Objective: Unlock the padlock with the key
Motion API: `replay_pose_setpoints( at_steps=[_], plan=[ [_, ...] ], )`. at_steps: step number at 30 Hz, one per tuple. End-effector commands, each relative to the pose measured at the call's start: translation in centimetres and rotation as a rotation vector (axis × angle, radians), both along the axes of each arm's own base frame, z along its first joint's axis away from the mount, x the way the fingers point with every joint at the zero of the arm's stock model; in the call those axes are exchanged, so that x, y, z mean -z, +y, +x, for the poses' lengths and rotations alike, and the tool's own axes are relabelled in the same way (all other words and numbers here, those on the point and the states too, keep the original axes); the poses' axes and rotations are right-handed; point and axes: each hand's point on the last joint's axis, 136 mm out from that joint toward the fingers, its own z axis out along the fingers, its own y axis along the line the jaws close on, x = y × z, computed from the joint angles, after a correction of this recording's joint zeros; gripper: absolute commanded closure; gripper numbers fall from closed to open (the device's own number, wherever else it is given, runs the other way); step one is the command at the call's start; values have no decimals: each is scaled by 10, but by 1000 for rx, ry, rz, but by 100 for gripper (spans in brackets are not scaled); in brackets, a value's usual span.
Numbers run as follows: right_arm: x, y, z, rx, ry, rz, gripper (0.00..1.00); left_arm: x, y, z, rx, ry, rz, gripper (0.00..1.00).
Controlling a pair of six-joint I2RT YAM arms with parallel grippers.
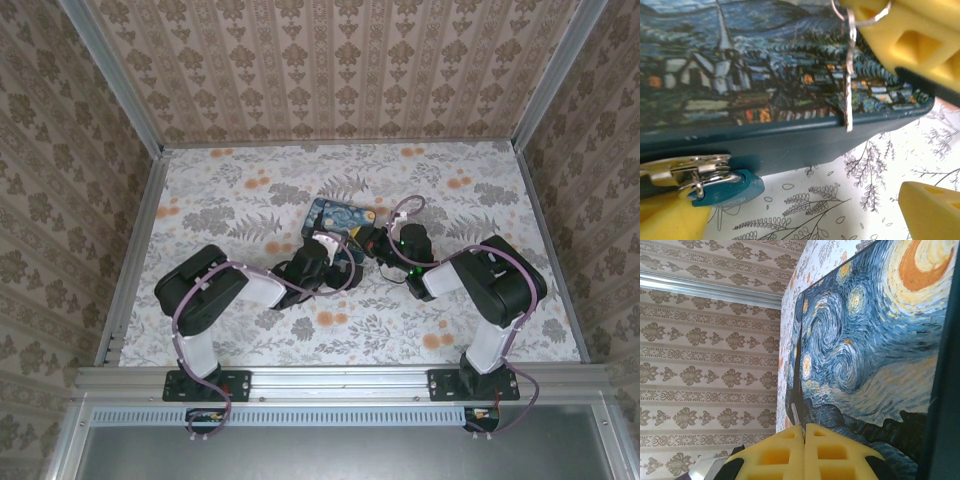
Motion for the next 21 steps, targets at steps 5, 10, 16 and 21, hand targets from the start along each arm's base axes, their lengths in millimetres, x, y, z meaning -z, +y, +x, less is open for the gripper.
replay_pose_setpoints(
  at_steps=[5,10,16,21],
  plan=[
    [21,-3,-6,-8,58,-31,100,-23,-5,-2,25,65,-205,3],
    [22,-3,-6,-7,60,-30,100,-28,-7,-4,42,86,-241,3],
    [22,-4,-6,-5,58,-24,100,-17,-2,0,9,97,-183,4],
    [22,-4,-6,-4,60,-20,100,-2,10,11,-70,81,-75,4]
  ],
)
